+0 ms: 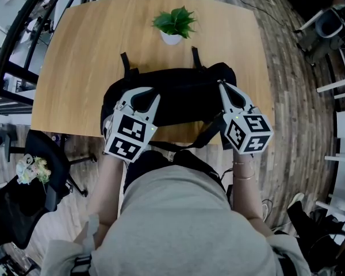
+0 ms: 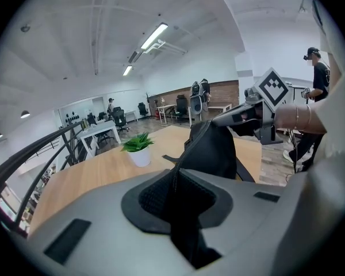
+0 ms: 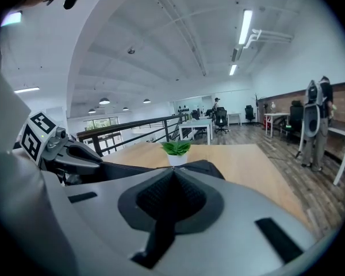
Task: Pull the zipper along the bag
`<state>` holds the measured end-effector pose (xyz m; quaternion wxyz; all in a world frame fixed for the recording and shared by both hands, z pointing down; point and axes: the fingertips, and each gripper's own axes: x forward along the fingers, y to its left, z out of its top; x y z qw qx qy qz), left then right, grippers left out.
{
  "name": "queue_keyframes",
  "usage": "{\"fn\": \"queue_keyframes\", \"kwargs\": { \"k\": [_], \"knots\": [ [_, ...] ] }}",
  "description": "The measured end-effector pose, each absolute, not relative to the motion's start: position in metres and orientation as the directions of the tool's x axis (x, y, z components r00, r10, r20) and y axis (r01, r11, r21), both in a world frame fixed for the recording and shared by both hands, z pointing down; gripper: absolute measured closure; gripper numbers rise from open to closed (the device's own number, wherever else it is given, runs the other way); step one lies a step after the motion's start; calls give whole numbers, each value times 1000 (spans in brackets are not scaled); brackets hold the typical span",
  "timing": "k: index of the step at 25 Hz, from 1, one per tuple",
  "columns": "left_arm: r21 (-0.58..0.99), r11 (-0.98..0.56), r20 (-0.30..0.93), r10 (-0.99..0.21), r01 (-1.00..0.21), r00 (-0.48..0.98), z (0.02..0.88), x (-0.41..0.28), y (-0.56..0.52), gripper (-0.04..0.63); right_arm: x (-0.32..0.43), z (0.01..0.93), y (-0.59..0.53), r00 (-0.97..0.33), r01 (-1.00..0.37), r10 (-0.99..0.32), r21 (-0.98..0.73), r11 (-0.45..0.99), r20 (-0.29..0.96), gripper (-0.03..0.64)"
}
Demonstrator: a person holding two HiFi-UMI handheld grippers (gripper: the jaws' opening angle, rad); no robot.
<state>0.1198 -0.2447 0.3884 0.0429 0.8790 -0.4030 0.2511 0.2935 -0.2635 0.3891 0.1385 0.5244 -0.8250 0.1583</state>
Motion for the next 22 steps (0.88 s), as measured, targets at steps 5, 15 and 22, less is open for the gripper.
{"fn": "queue_keyframes", "kwargs": {
  "k": [5,15,22],
  "knots": [
    [-123,-669,476,-688,-733,548,389,122,-245,537,301,391,-267,-419,-906,-818,-124,404,395,604],
    [-100,-651,489,-691,-753,532,391,123,-244,535,300,391,-267,-415,-908,-826,-125,399,381,601],
    [-96,-642,504,-691,-761,519,393,124,-238,485,298,383,-264,-439,-895,-811,-104,435,386,591]
  ]
}}
